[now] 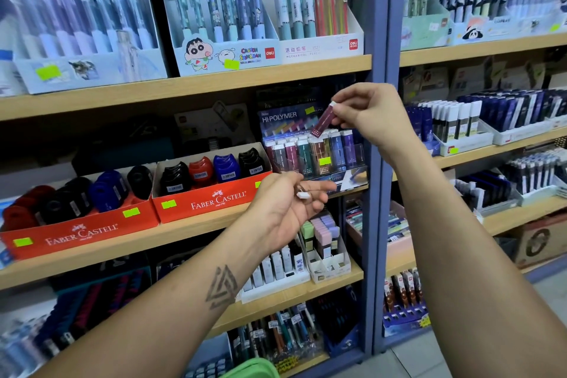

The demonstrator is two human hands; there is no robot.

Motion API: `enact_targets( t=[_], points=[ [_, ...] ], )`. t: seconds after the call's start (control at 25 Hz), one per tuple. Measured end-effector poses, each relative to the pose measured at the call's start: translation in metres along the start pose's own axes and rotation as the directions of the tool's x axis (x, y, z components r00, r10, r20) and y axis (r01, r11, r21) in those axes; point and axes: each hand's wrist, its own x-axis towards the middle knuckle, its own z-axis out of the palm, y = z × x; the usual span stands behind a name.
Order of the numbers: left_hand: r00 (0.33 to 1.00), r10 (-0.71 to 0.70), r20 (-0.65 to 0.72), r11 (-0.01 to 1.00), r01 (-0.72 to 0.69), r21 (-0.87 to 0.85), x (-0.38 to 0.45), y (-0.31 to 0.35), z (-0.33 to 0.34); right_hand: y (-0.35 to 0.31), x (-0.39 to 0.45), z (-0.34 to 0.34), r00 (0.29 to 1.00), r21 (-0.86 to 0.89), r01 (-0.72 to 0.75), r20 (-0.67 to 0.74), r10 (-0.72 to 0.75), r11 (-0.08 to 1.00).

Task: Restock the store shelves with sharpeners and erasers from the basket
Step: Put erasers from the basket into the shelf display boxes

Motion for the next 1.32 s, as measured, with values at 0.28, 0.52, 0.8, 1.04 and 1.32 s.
enact_targets(
  t=[0.28,0.52,0.8,1.04,1.32],
  points=[
    [0.999,0.05,0.0,0.996,-0.05,0.073,-0.003,0.002,-0.015,0.01,0.003,0.04,0.983,-0.167,0.102,0.17,-0.073,0.981],
    [1.0,0.005,0.012,1.0,-0.005,-0.001,-0.005,0.007,-0.024,0.015,0.003,0.06,0.947,-0.522,0.279,0.289,-0.14,0.806],
    [0.992,0.123,0.006,0.991,-0.123,0.057,-0.002,0.009,-0.026,-0.013,-0.007,0.048,0.947,-0.209,0.111,0.32,-0.039,0.972],
    [0.964,0.234,-0.127,0.959,-0.251,-0.135,0.014,0.019,-0.014,-0.014,-0.015,0.021,0.852,0.081,-0.105,0.521,0.048,0.991],
    [0.954,0.287,-0.087,0.904,-0.3,-0.305,0.024,0.013,0.008,-0.011,-0.012,0.004,0.909,0.215,-0.119,0.416,0.019,0.969]
  ],
)
